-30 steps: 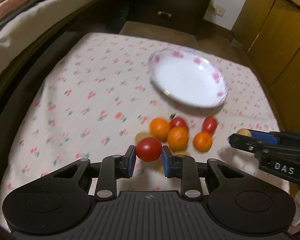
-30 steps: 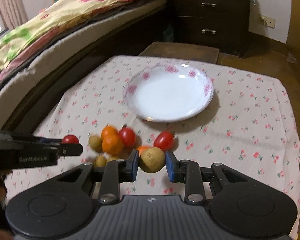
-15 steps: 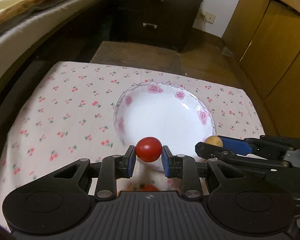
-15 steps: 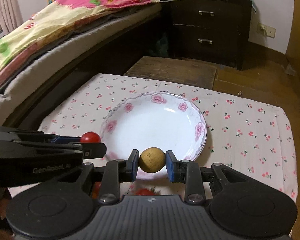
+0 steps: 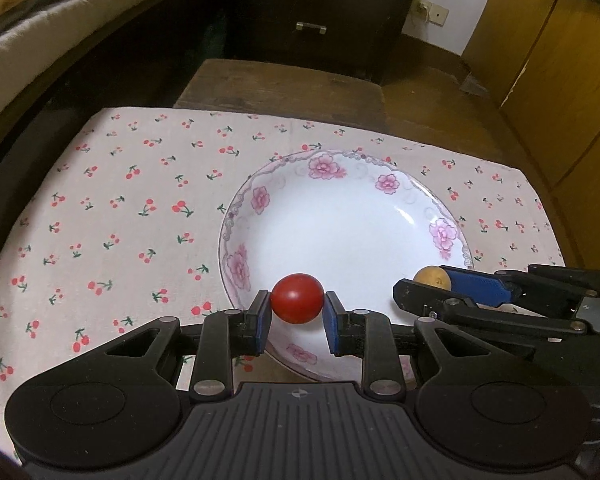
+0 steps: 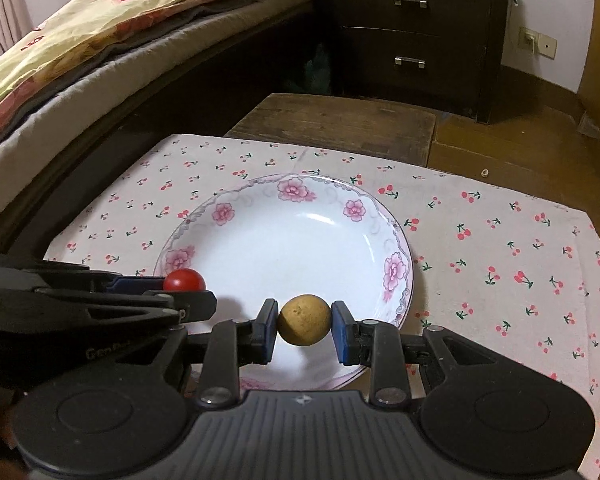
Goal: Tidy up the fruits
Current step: 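Carry the tomato in the left tool and brown fruit in the right tool over the white plate, then open the left tool dropping the tomato while the right tool releases the brown fruit into the plate, then lower the right tool onto an orange tangerine and close it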
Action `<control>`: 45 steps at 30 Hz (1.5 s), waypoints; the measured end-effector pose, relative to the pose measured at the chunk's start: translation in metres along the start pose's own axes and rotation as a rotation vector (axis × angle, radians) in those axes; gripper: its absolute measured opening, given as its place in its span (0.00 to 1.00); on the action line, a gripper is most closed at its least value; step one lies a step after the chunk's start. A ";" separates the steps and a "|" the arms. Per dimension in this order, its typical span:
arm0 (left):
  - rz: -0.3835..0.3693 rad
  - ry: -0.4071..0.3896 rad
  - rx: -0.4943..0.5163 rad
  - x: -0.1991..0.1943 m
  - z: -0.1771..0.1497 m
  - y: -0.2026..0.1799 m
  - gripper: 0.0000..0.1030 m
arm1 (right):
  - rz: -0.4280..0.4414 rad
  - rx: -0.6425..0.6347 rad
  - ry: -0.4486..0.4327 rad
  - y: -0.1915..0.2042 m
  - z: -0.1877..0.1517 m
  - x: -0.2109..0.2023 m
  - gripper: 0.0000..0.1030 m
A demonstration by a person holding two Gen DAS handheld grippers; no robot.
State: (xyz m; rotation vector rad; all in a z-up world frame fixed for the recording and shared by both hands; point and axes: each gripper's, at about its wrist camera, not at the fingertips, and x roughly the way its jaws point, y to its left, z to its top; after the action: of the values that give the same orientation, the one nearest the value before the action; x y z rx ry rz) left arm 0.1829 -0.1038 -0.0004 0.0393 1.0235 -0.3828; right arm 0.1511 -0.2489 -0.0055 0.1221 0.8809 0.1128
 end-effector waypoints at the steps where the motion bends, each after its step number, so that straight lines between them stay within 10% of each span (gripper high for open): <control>1: 0.002 0.001 0.001 0.001 0.000 -0.001 0.33 | -0.003 -0.002 0.001 0.000 0.000 0.001 0.29; 45: -0.046 -0.058 -0.024 -0.065 -0.034 0.010 0.57 | -0.007 0.057 -0.035 0.018 -0.033 -0.064 0.34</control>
State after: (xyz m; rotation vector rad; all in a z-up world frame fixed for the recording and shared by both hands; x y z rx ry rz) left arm 0.1285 -0.0682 0.0347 -0.0165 0.9727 -0.4111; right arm 0.0844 -0.2386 0.0249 0.1744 0.8498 0.0791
